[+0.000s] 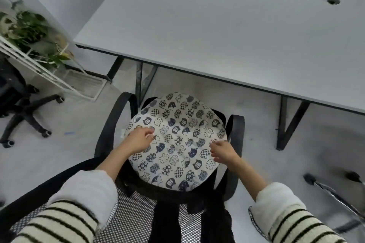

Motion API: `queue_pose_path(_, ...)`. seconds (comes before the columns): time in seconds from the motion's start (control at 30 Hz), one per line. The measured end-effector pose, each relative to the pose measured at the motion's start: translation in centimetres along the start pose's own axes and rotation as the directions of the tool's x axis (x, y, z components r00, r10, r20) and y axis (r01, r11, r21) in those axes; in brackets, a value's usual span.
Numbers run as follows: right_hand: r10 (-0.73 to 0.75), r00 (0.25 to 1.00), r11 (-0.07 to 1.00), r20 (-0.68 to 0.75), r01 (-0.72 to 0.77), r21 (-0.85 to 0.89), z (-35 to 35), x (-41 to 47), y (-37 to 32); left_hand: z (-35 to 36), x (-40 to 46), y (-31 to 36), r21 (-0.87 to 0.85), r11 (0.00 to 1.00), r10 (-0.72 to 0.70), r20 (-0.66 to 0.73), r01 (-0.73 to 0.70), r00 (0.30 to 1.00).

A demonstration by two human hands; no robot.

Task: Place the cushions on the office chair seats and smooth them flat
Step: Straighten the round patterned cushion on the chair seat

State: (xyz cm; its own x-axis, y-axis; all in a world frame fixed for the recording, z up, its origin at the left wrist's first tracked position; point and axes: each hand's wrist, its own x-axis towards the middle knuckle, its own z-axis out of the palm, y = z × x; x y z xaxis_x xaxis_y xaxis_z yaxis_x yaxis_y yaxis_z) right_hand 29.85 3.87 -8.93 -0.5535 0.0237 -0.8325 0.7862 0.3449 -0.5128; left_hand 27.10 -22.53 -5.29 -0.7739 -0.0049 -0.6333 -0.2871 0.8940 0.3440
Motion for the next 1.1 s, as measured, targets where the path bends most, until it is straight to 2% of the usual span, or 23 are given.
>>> queue_pose_path(0.17,0.206,0.970,0.975,-0.128,-0.215,-0.062,3.7,5.7,3.1,2.8,8.4,-6.5,0.069,0.996,-0.067,0.077,0.061,0.995)
queue_pose_path(0.37,0.313,0.922,0.902,-0.230,-0.364,-0.231,4.6,11.0,4.6,5.0,16.1,-9.7,0.143,0.989,-0.032,-0.038,0.037,0.999)
queue_pose_path(0.43,0.350,0.901,0.890,-0.258,-0.405,-0.209,4.6,12.8,5.3,5.4,18.5,-10.2,0.182,0.983,0.035,-0.112,-0.014,0.993)
queue_pose_path(0.5,0.396,0.868,0.901,-0.299,-0.430,-0.055,5.2,14.3,6.3,5.6,20.6,-10.7,0.234,0.971,0.088,-0.178,-0.045,0.980)
queue_pose_path(0.57,0.410,0.831,0.911,-0.377,-0.395,0.118,6.2,15.3,7.4,5.9,22.0,-11.1,0.215,0.977,0.031,-0.203,0.014,0.979)
queue_pose_path(0.67,0.388,0.781,0.921,-0.489,-0.309,0.236,7.3,15.7,8.2,6.5,22.7,-11.6,0.140,0.982,-0.098,-0.176,0.123,0.980)
queue_pose_path(0.83,0.421,0.727,0.879,-0.541,-0.181,0.440,7.9,16.1,7.5,6.0,22.2,-11.6,0.208,0.964,-0.132,-0.170,0.166,0.977)
queue_pose_path(0.93,0.363,0.729,0.912,-0.580,-0.149,0.382,7.8,15.5,6.0,5.9,20.0,-11.9,0.127,0.972,-0.176,-0.153,0.196,0.972)
queue_pose_path(1.1,0.120,0.748,0.991,-0.653,-0.052,0.122,6.6,14.7,3.7,7.4,16.1,-13.4,-0.032,0.936,-0.353,-0.073,0.352,0.933)
